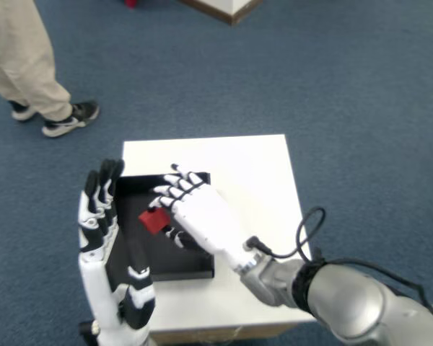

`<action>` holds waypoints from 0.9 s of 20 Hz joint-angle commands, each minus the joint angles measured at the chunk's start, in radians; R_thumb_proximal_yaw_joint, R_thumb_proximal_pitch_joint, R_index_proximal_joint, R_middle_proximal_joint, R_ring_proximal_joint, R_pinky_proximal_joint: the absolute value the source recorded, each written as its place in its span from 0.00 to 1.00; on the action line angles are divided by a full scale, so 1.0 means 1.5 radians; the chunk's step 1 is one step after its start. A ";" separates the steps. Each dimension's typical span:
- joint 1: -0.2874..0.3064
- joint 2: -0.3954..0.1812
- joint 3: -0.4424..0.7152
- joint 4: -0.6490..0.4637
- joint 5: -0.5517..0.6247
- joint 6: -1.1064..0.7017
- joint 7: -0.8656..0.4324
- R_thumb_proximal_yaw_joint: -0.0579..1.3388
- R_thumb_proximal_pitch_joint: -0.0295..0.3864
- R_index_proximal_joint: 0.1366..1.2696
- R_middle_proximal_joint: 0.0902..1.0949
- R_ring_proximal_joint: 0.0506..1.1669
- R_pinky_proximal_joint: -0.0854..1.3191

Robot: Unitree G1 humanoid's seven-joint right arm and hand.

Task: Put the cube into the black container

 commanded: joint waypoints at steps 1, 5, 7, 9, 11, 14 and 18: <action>-0.021 -0.011 -0.101 -0.023 -0.067 0.065 0.037 0.89 0.38 0.86 0.34 0.21 0.15; 0.015 -0.010 -0.200 -0.036 -0.161 0.112 0.087 0.89 0.38 0.86 0.34 0.22 0.15; 0.026 -0.008 -0.238 -0.038 -0.200 0.124 0.105 0.87 0.37 0.84 0.34 0.22 0.15; 0.035 -0.007 -0.271 -0.045 -0.231 0.141 0.121 0.68 0.29 0.59 0.27 0.21 0.16; 0.043 -0.005 -0.303 -0.056 -0.256 0.174 0.156 0.56 0.18 0.45 0.20 0.18 0.16; 0.057 -0.004 -0.341 -0.054 -0.284 0.204 0.202 0.52 0.17 0.40 0.18 0.17 0.15; 0.072 -0.002 -0.375 -0.044 -0.319 0.200 0.222 0.50 0.19 0.42 0.17 0.16 0.14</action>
